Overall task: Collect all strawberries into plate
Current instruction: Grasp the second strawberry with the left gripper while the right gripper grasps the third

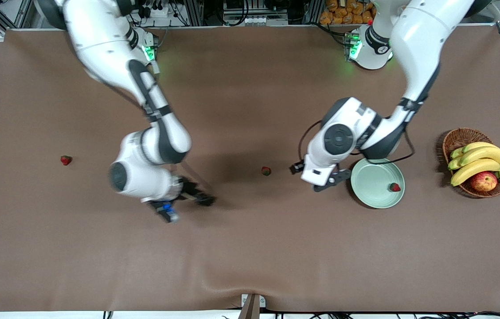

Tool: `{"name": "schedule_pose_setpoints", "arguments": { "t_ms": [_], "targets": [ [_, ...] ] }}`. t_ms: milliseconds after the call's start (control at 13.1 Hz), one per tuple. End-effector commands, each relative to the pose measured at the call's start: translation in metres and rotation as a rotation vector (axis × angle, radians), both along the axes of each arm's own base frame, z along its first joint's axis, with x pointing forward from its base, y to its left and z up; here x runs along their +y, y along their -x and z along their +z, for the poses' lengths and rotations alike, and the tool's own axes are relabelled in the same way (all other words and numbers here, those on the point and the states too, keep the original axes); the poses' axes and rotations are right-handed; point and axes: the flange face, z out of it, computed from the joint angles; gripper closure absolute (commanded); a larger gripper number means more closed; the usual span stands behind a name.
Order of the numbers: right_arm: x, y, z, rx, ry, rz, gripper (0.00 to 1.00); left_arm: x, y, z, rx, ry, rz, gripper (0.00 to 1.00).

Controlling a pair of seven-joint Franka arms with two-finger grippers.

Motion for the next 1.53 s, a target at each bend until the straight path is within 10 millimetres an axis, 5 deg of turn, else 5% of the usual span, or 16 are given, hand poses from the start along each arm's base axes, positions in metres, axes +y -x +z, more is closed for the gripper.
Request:
{"name": "schedule_pose_setpoints", "arguments": {
  "t_ms": [0,458,688,840,993,1451],
  "targets": [
    [-0.072,0.003,0.022,0.016,0.241,0.235,0.00,-0.048,-0.005,-0.015,-0.011,0.057,0.085,0.00],
    [-0.253,0.029,-0.008,0.082,0.209,0.539,0.00,-0.094,0.013,-0.069,-0.102,0.107,0.067,0.00],
    [-0.323,0.055,-0.018,0.051,0.206,0.630,0.00,-0.101,0.023,-0.096,-0.123,0.069,0.047,0.00],
    [-0.367,0.065,-0.019,0.061,0.202,0.647,0.00,-0.104,0.025,-0.095,-0.127,0.068,0.026,0.05],
    [-0.397,0.074,-0.020,0.063,0.184,0.651,0.00,-0.104,0.026,-0.097,-0.125,0.067,0.018,0.27],
    [-0.431,0.100,-0.047,0.104,0.134,0.662,0.00,-0.101,0.025,-0.094,-0.125,0.061,0.022,1.00]
  ]
}}
